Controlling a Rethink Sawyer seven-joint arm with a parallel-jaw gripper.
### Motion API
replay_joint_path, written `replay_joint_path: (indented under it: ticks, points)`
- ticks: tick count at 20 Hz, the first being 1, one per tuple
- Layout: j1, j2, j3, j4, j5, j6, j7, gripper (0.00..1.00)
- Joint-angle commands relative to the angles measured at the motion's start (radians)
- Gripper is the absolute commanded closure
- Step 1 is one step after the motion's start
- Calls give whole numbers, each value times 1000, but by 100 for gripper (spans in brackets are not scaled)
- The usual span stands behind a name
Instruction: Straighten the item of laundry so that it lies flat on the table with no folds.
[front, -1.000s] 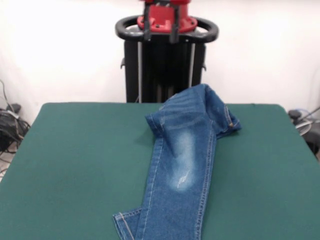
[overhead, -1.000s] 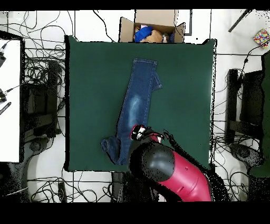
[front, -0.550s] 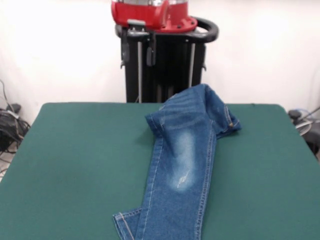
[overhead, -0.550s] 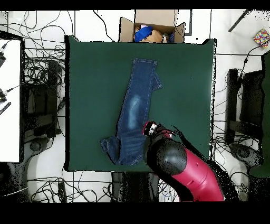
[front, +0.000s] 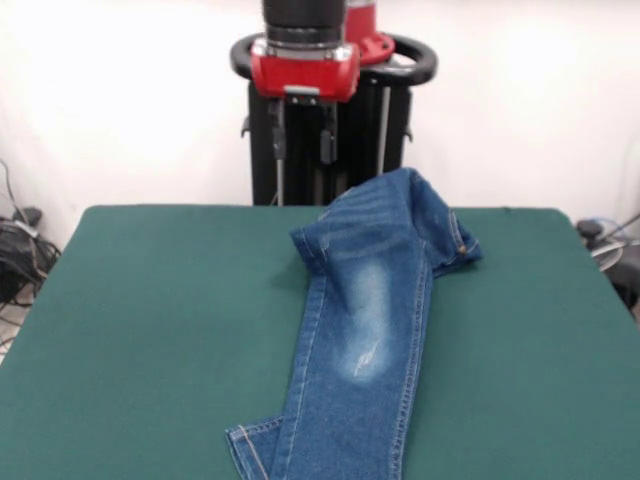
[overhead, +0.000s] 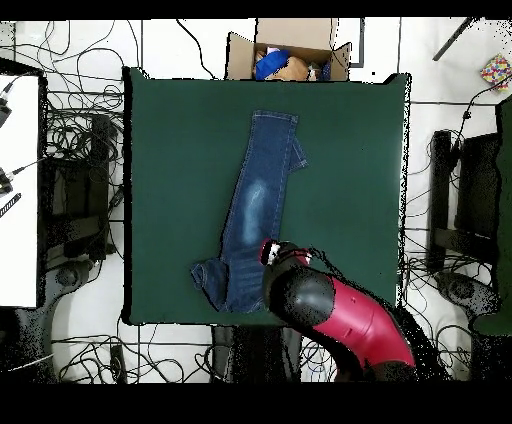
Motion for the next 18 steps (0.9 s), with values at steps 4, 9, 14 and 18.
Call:
replay_joint_path:
  ticks: [4, 9, 14, 18]
  points:
    - [-8, 113, 139, 97, -98, -128, 109, 0]
    - [-20, 190, 154, 84, -132, -174, 121, 0]
    - [-29, 263, 150, 62, -170, -227, 126, 0]
    - [-41, 279, 159, 56, -189, -236, 135, 0]
